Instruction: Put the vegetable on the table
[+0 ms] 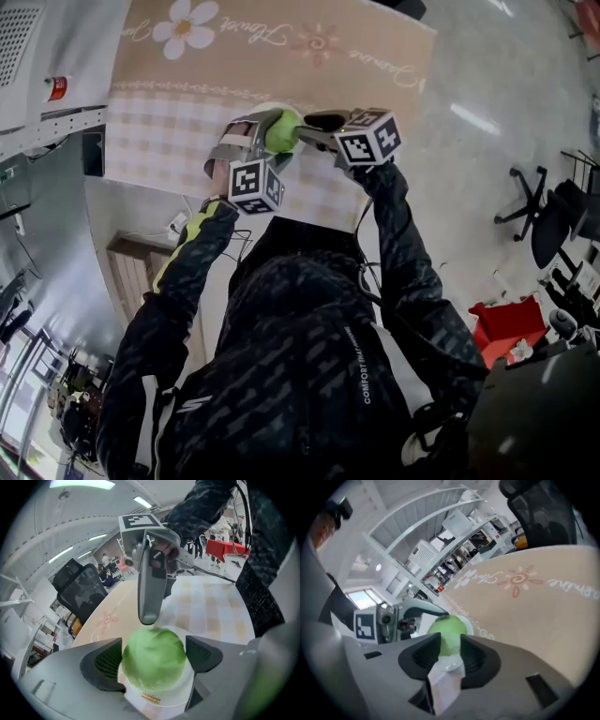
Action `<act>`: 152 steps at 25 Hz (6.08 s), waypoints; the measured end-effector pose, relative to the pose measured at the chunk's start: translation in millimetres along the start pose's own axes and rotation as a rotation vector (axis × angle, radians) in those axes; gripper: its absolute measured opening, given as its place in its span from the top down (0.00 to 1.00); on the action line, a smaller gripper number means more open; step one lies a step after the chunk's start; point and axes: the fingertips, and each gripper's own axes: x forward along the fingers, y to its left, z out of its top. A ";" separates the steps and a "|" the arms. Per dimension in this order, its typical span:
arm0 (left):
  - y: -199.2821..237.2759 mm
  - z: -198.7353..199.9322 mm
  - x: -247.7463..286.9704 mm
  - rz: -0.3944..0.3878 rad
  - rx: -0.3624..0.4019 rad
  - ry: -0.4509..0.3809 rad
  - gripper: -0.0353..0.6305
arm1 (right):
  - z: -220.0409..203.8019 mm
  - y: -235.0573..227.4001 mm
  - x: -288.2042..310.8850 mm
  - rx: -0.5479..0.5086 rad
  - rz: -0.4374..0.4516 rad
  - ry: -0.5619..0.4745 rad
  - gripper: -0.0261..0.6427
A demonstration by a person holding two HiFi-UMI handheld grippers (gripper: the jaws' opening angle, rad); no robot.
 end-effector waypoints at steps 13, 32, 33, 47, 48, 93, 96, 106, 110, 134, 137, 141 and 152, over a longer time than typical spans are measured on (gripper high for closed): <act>3.7 0.7 -5.9 0.056 -0.131 -0.149 0.42 | 1.0 -3.9 22.9 -0.381 -0.179 0.012 0.98; 42.1 -2.5 -57.1 0.178 -0.404 -0.393 0.65 | 11.9 22.7 22.5 -0.416 -0.271 -0.039 0.98; 40.6 -3.5 -60.7 0.177 -0.423 -0.408 0.66 | 13.0 26.5 21.8 -0.412 -0.270 -0.047 0.98; 36.6 -10.8 -120.1 0.294 -0.598 -0.489 0.95 | 26.0 79.3 8.4 -0.402 -0.252 -0.101 0.96; 34.0 -9.2 -122.3 0.289 -0.605 -0.501 0.95 | 25.6 82.9 8.2 -0.407 -0.254 -0.100 0.96; -164.4 112.9 -203.1 0.353 -0.813 -0.626 0.95 | -149.6 205.9 -73.4 -0.463 -0.106 -0.123 0.96; -178.8 119.7 -207.2 0.388 -0.811 -0.618 0.95 | -160.2 217.3 -76.7 -0.500 -0.072 -0.114 0.96; -271.5 164.9 -201.8 0.439 -0.866 -0.628 0.95 | -237.2 245.8 -122.9 -0.538 -0.011 -0.113 0.96; -294.9 190.9 -203.0 0.454 -0.851 -0.634 0.95 | -257.5 254.4 -148.2 -0.537 -0.001 -0.125 0.96; -355.2 219.4 -221.6 0.585 -0.922 -0.618 0.95 | -303.8 285.8 -202.3 -0.577 0.081 -0.132 0.96; -357.2 217.9 -224.6 0.594 -0.928 -0.620 0.95 | -304.2 288.6 -202.8 -0.579 0.082 -0.140 0.96; -361.3 216.6 -227.5 0.602 -0.931 -0.627 0.95 | -310.3 294.0 -203.3 -0.604 0.075 -0.140 0.96; -369.4 223.7 -228.9 0.588 -0.908 -0.634 0.95 | -320.5 300.7 -206.9 -0.606 0.076 -0.145 0.96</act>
